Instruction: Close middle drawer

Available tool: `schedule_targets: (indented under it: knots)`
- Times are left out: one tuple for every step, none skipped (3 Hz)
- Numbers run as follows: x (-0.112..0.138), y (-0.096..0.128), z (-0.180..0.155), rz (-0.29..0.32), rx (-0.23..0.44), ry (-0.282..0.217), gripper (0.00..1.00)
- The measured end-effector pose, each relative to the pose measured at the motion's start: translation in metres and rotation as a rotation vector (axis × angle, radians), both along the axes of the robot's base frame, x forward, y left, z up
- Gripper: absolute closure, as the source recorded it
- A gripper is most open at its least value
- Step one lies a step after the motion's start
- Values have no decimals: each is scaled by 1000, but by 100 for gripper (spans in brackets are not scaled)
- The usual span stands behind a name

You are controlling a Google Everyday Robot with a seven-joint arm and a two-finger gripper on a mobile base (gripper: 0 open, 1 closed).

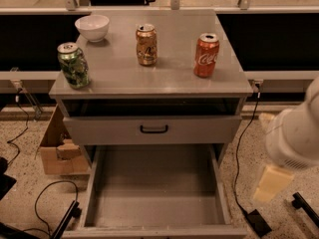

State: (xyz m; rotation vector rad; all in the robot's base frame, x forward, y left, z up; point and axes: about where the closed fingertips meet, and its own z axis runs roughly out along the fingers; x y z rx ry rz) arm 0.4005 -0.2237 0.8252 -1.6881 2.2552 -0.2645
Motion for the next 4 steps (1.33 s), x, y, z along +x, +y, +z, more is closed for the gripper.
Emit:
schedule_targets:
  knots:
    - [-4, 4, -91, -10, -4, 49, 0]
    - [-25, 4, -190, -34, 5, 133, 0]
    - [-59, 3, -251, -58, 21, 197, 17]
    - [-105, 8, -290, -77, 61, 261, 41]
